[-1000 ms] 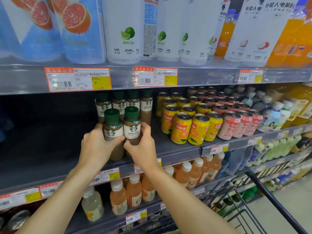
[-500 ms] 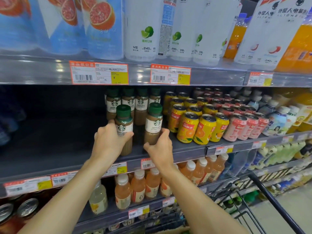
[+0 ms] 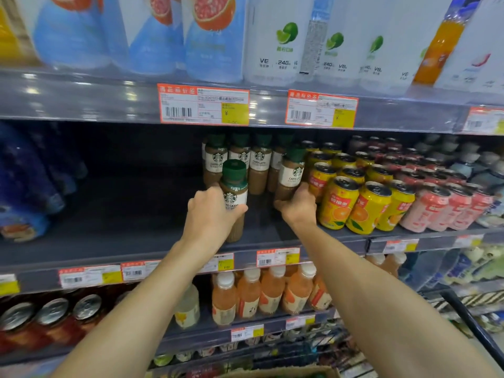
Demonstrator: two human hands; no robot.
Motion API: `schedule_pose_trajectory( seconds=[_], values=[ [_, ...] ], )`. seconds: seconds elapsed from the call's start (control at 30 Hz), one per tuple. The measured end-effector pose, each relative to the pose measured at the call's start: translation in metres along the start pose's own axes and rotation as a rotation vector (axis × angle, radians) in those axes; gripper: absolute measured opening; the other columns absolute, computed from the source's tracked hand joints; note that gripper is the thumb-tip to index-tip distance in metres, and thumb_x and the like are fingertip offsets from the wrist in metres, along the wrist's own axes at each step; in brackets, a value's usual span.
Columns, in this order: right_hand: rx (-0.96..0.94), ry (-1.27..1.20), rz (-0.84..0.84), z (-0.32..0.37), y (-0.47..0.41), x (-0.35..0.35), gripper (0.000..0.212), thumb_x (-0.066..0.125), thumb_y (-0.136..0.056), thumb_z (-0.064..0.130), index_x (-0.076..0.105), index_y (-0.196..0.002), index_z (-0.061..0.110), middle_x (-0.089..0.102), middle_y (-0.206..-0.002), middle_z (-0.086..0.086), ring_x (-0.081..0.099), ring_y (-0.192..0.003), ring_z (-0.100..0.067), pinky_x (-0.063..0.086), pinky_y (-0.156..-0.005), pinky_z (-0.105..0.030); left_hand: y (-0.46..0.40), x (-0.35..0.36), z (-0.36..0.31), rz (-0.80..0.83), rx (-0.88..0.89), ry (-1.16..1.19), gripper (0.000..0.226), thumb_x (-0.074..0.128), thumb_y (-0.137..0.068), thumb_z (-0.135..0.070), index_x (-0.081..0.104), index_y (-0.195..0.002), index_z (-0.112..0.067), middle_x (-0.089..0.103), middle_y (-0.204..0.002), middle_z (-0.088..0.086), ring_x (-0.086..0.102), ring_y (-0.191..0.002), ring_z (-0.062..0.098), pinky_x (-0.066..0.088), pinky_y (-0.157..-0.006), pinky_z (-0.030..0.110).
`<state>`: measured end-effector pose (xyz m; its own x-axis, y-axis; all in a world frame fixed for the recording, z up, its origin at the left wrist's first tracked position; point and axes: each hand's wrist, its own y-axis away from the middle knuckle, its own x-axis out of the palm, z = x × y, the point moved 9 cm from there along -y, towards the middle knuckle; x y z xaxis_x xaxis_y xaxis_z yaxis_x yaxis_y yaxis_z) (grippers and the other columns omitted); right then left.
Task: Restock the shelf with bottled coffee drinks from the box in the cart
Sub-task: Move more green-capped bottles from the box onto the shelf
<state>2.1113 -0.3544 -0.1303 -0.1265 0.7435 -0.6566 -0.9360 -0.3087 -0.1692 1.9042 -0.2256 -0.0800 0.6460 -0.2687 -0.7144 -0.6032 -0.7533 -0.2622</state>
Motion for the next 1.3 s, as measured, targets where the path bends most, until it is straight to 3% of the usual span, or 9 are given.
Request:
schedule_pose_trajectory(
  seconds=[0.33, 0.53, 0.73, 0.87, 0.97, 1.1, 1.2, 1.3],
  values=[
    [0.017, 0.007, -0.001, -0.001, -0.017, 0.008, 0.057, 0.079, -0.077, 0.02, 0.048, -0.124, 0.006, 0.06, -0.125, -0.017, 0.058, -0.116, -0.037, 0.048, -0.089, -0.039, -0.001, 0.0, -0.002, 0.031, -0.022, -0.047, 0.052, 0.075, -0.076, -0.047, 0.061, -0.109, -0.009, 0.064, -0.106, 0.011, 0.057, -0.104, 0.033, 0.051, -0.082, 0.041],
    [0.028, 0.054, -0.01, -0.002, -0.024, 0.015, 0.058, 0.079, -0.078, 0.021, 0.048, -0.123, 0.004, 0.059, -0.125, -0.02, 0.057, -0.116, -0.04, 0.049, -0.092, -0.046, -0.001, 0.002, -0.001, 0.044, -0.038, -0.007, 0.053, 0.077, -0.074, -0.046, 0.06, -0.112, -0.012, 0.065, -0.11, 0.009, 0.059, -0.107, 0.029, 0.052, -0.086, 0.041],
    [0.078, -0.091, 0.029, -0.018, -0.003, 0.021, 0.055, 0.077, -0.078, 0.025, 0.05, -0.12, 0.0, 0.061, -0.121, -0.023, 0.058, -0.112, -0.042, 0.05, -0.089, -0.044, -0.001, -0.001, 0.005, 0.041, -0.026, 0.024, 0.05, 0.079, -0.071, -0.047, 0.063, -0.103, -0.012, 0.069, -0.101, 0.005, 0.062, -0.099, 0.027, 0.053, -0.084, 0.041],
    [-0.092, 0.073, 0.068, -0.015, 0.038, 0.003, 0.046, 0.064, -0.083, 0.052, 0.06, -0.113, 0.017, 0.07, -0.108, -0.007, 0.063, -0.103, -0.033, 0.053, -0.081, -0.041, -0.004, 0.004, 0.007, -0.003, -0.004, 0.055, 0.053, 0.077, -0.07, -0.053, 0.063, -0.101, -0.012, 0.071, -0.098, 0.005, 0.064, -0.096, 0.026, 0.053, -0.082, 0.041],
    [-0.286, 0.324, 0.131, -0.015, 0.068, -0.001, 0.067, 0.05, -0.085, 0.069, 0.062, -0.123, 0.016, 0.067, -0.119, -0.004, 0.062, -0.11, -0.025, 0.053, -0.085, -0.038, -0.004, 0.016, -0.002, -0.043, 0.02, 0.031, 0.053, 0.072, -0.073, -0.058, 0.061, -0.098, -0.013, 0.071, -0.095, 0.005, 0.066, -0.092, 0.027, 0.054, -0.078, 0.041],
    [-0.405, 0.479, 0.223, -0.02, 0.083, 0.005, 0.088, 0.041, -0.084, 0.075, 0.053, -0.138, 0.007, 0.051, -0.144, -0.011, 0.047, -0.134, -0.023, 0.038, -0.108, -0.034, -0.008, 0.034, -0.02, -0.043, 0.058, 0.051, 0.051, 0.07, -0.077, -0.057, 0.062, -0.098, -0.011, 0.071, -0.095, 0.008, 0.066, -0.091, 0.029, 0.053, -0.076, 0.038],
    [-0.463, 0.548, 0.165, -0.017, 0.086, 0.009, 0.098, 0.026, -0.082, 0.08, 0.059, -0.132, 0.003, 0.054, -0.14, -0.015, 0.05, -0.132, -0.025, 0.04, -0.107, -0.036, -0.019, 0.047, -0.025, -0.002, 0.042, 0.057, 0.055, 0.069, -0.077, -0.058, 0.062, -0.102, -0.009, 0.069, -0.1, 0.011, 0.064, -0.096, 0.031, 0.052, -0.08, 0.039],
    [-0.485, 0.598, 0.147, -0.02, 0.089, 0.017, 0.093, 0.023, -0.087, 0.076, 0.064, -0.125, 0.001, 0.059, -0.133, -0.017, 0.055, -0.126, -0.028, 0.045, -0.105, -0.039, -0.035, 0.059, -0.026, 0.025, -0.001, 0.107, 0.06, 0.072, -0.075, -0.056, 0.062, -0.108, -0.007, 0.068, -0.107, 0.011, 0.063, -0.103, 0.03, 0.051, -0.084, 0.036]
  ],
)
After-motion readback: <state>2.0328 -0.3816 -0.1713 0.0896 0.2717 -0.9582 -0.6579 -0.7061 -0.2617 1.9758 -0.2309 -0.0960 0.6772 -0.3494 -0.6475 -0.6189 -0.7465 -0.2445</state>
